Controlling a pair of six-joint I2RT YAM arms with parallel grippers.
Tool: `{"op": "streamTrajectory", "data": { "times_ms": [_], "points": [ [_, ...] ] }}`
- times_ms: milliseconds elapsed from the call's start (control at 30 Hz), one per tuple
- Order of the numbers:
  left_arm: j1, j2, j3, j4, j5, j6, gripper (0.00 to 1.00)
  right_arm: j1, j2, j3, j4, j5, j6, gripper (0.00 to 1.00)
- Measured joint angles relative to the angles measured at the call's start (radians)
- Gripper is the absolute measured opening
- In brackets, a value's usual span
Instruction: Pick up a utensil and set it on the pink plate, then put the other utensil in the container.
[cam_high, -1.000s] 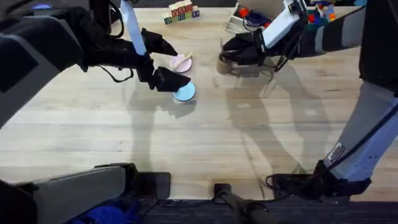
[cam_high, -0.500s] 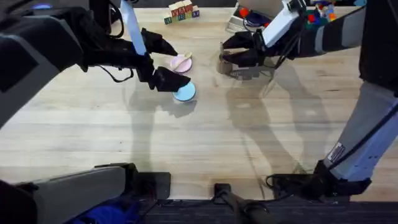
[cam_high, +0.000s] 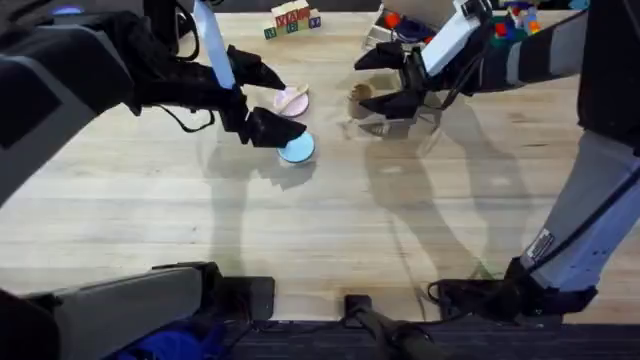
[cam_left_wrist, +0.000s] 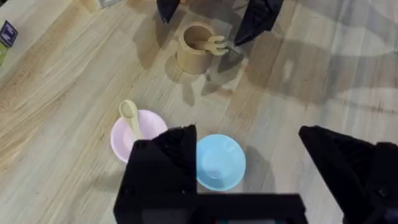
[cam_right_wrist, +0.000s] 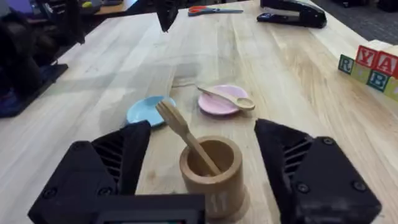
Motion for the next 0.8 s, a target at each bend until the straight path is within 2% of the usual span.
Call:
{"op": "streamTrajectory", "data": {
  "times_ms": [300, 600, 800],
  "points": [
    [0.000, 0.000, 0.000, 0.000, 0.000, 0.000, 0.995, -0.001, 0.000, 0.009, -0.001, 0.036, 0.178, 0.996],
    [0.000, 0.000, 0.000, 0.000, 0.000, 0.000, 0.995, -0.001, -0.003, 0.086, -0.001, 0.050, 0.367, 0.996],
    [0.000, 0.000, 0.000, 0.000, 0.000, 0.000, 0.996, -0.001, -0.059, 0.089, -0.005, 0.085, 0.445, 0.996]
  ]
}}
